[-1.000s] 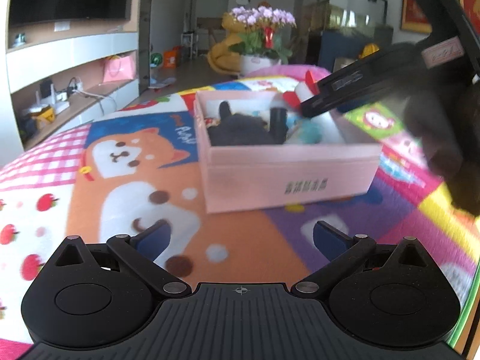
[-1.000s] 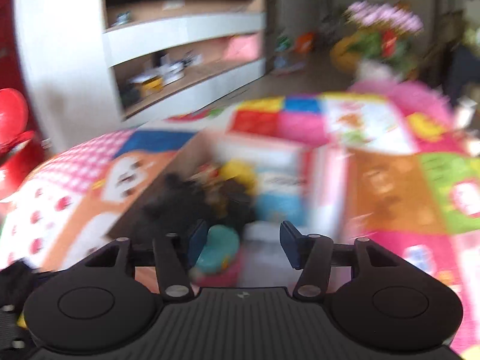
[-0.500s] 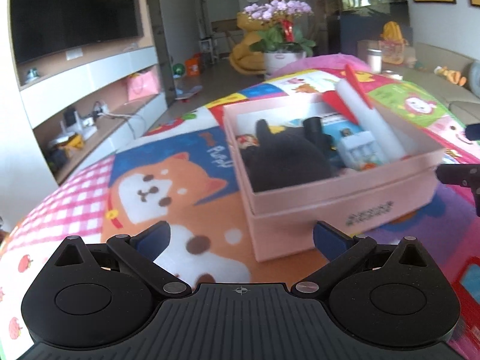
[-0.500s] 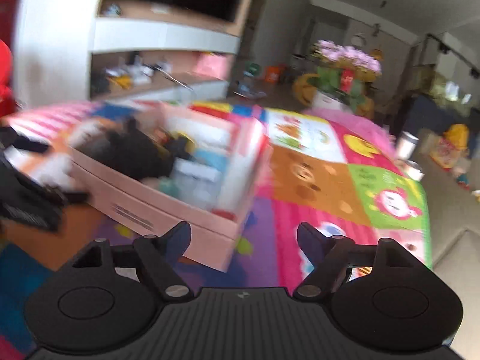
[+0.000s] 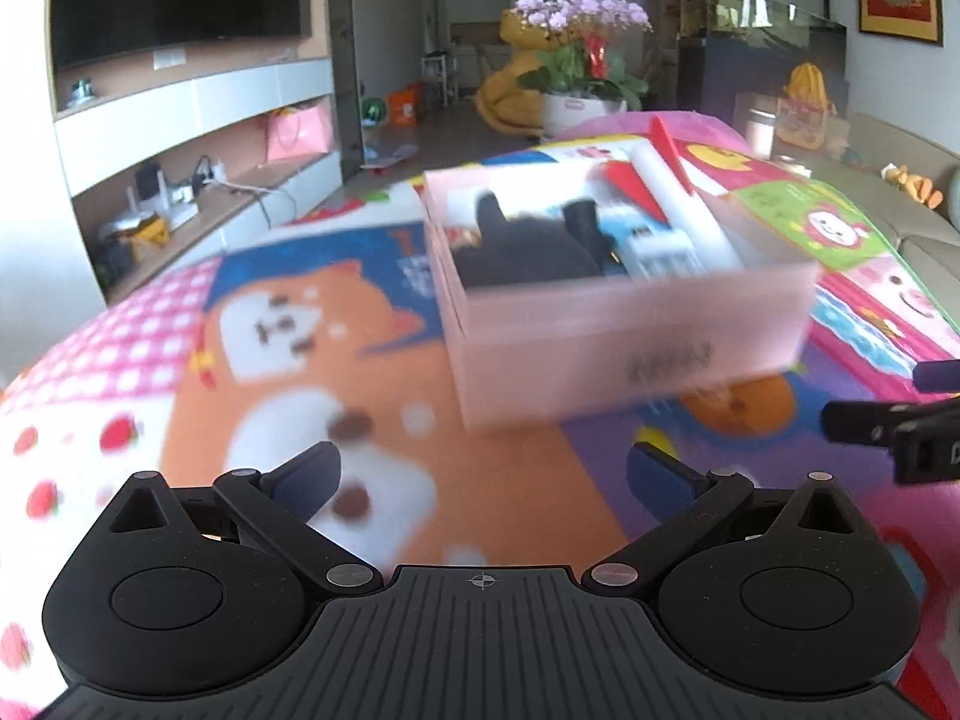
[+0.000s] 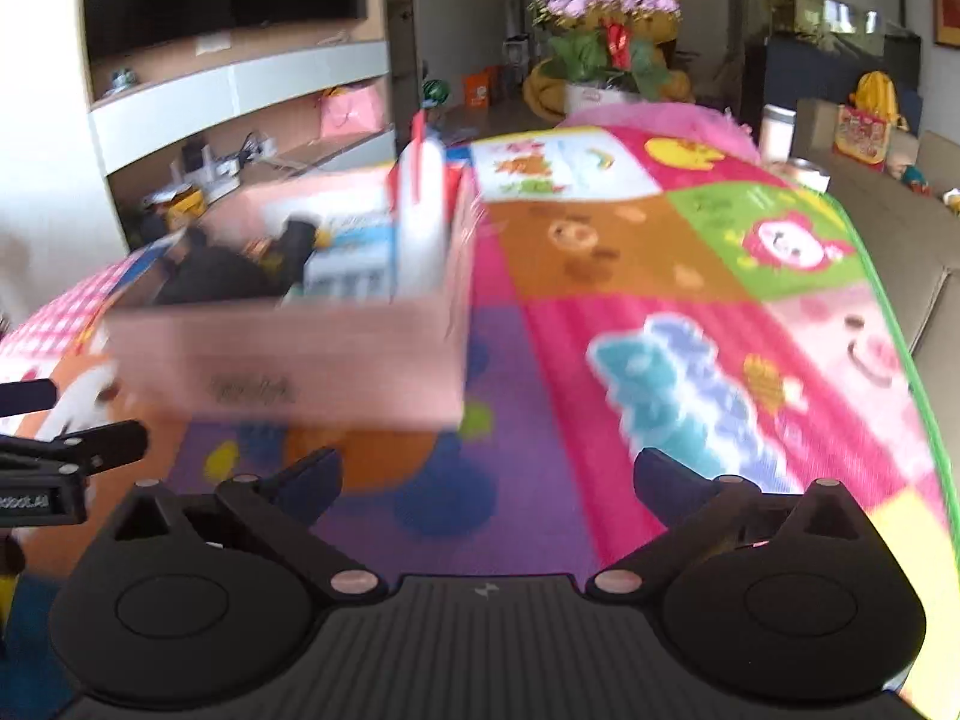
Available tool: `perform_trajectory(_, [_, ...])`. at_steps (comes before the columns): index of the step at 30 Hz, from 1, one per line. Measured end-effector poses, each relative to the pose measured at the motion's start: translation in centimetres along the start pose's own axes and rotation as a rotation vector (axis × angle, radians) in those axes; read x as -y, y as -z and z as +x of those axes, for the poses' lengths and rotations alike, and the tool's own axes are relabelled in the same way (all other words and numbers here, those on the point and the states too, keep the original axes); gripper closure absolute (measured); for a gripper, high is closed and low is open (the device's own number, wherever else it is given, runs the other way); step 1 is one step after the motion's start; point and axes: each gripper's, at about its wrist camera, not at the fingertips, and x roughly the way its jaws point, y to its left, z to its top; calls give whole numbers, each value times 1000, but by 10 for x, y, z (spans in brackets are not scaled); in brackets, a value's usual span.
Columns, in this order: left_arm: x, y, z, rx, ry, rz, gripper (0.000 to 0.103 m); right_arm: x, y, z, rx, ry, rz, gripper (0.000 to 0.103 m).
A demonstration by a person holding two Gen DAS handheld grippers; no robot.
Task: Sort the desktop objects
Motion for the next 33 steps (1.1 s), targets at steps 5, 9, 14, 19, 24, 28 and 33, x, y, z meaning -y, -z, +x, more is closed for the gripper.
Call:
perform_trajectory(5, [15,15,-1,-26,-10,26,0,-18,23,-12,10,17,-73,0])
perform_trajectory(9, [12,18,-2,-52,-10,-36,0,-20,22,-3,-54,13,-79,0])
perform_trajectory(14, [16,25,-11,-50,-5,-53,0,-17,24,-5,-55,4,-64,0])
perform_trajectory(19, [20,30,-21,-51,1,-54,0,-14,33,-14,-52,2,-50,0])
perform_trajectory(24, [19,24,-12,-55,-18,-53,0,-17,30,-13,-48,22,-48,0])
perform_trajectory(28, [18,24,-13,-54,-11,-62,0,-19,26,-8,-55,36,-34,0])
perform_trajectory(33, [12,19,-5,-45,-51,-79,0,-21,25,-7,-64,56,-13,0])
